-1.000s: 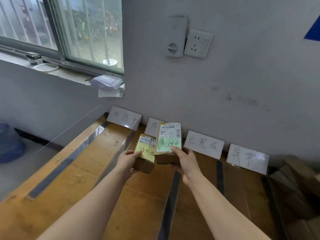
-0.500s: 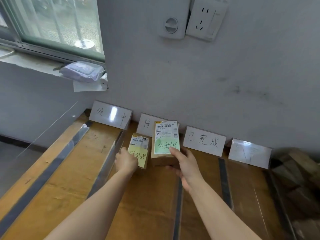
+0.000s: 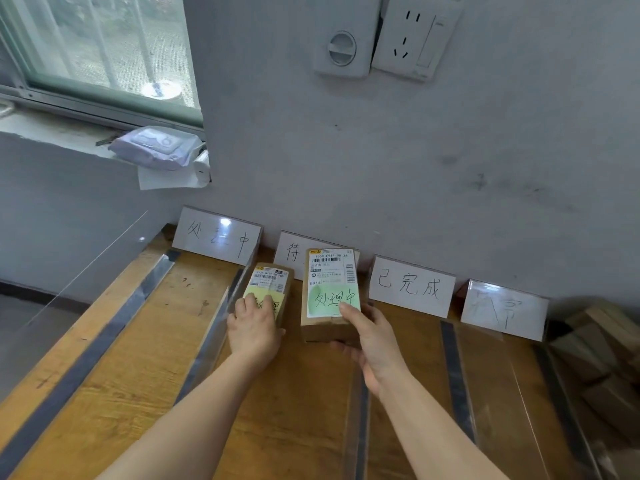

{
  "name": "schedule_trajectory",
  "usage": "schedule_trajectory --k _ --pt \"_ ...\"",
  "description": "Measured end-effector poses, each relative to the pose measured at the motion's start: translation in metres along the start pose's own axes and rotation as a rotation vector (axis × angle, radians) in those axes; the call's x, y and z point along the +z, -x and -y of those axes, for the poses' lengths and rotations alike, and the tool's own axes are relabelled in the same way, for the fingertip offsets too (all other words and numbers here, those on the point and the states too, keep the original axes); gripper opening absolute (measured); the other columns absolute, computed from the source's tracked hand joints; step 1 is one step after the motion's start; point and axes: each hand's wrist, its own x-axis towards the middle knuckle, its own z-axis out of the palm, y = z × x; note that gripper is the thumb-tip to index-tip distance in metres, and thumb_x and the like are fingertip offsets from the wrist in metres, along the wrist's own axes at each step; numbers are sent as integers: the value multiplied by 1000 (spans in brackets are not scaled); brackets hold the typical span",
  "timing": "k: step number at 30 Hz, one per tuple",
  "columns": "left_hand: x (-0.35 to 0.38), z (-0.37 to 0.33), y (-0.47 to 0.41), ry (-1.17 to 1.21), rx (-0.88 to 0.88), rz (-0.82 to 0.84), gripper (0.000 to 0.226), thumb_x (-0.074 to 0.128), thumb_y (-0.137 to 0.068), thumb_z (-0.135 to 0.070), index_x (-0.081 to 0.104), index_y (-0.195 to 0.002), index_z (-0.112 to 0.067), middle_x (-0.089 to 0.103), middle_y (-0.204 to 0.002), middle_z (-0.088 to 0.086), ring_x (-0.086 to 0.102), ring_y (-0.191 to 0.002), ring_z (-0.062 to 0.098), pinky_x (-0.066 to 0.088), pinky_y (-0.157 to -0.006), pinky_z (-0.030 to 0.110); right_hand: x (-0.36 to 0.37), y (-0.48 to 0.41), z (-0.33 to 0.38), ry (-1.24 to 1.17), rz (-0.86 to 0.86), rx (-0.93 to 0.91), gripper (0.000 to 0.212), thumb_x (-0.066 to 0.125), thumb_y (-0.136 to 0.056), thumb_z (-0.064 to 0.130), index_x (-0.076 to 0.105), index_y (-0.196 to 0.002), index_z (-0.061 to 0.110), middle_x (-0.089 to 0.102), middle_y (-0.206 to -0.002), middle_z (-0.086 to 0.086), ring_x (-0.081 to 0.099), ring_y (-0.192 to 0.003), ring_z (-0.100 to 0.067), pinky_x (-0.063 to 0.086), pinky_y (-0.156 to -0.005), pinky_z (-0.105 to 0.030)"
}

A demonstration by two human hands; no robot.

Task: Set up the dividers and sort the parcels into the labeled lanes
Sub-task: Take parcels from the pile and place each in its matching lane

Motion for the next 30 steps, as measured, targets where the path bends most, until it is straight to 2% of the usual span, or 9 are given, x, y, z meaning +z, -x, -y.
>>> schedule_trajectory --k 10,14,16,18,21,22,26,28,30 --pt "-9 3 -6 -30 39 40 72 66 -86 -50 34 -144 -22 37 -145 10 33 -136 30 37 -107 45 5 6 -5 2 -21 1 51 72 -87 26 51 -133 16 68 -116 -7 65 -107 -21 61 -79 -40" --pt "-24 1 3 5 77 9 55 63 -91 -36 43 -140 -22 41 -144 8 37 -133 28 42 -102 41 11 15 -4 -16 -37 -6 49 71 -88 26 51 -132 16 69 -115 -7 66 -105 -21 61 -76 -37" --pt "-36 2 11 186 76 -10 43 58 -94 -26 51 -136 -22 49 -138 6 45 -126 25 45 -97 38 16 23 -3 -21 -41 -15 48 70 -89 26 51 -132 16 69 -115 -7 66 -104 -20 61 -74 -35" --pt "-47 7 20 563 37 -1 32 50 -99 -21 58 -130 -19 60 -130 4 56 -116 24 52 -84 34 22 32 -3 -10 -37 -28 46 69 -90 27 51 -132 16 69 -115 -6 65 -105 -19 61 -72 -34" --pt "-68 13 48 1055 24 43 28 42 -104 -31 64 -116 -19 70 -110 3 66 -98 22 58 -77 44 31 49 -3 17 -11 -45 46 67 -92 27 50 -133 16 68 -115 -5 63 -107 -19 60 -72 -33" --pt "-75 16 62 1149 33 60 29 41 -104 -36 65 -112 -22 71 -106 1 67 -95 19 57 -78 42 35 56 -3 17 2 -53 46 66 -92 26 50 -133 16 68 -115 -5 63 -106 -19 60 -71 -32" --pt "-92 31 108 1331 69 152 23 50 -97 -51 65 -109 -38 70 -110 -8 62 -106 17 51 -95 43 49 82 -5 34 60 -78 43 62 -94 23 49 -133 16 67 -115 -3 62 -104 -16 59 -78 -34" --pt "-96 42 127 1351 82 192 27 57 -97 -34 62 -123 -30 70 -112 -3 62 -102 17 56 -84 38 55 96 -10 68 95 -87 43 61 -94 25 49 -135 18 66 -117 -1 61 -107 -15 57 -87 -37" --pt "-100 54 142 1381 64 222 36 59 -96 -22 56 -132 -23 69 -115 3 62 -99 18 56 -68 31 61 110 -14 97 138 -94 39 59 -95 25 50 -133 19 66 -118 -1 60 -106 -14 56 -80 -31"
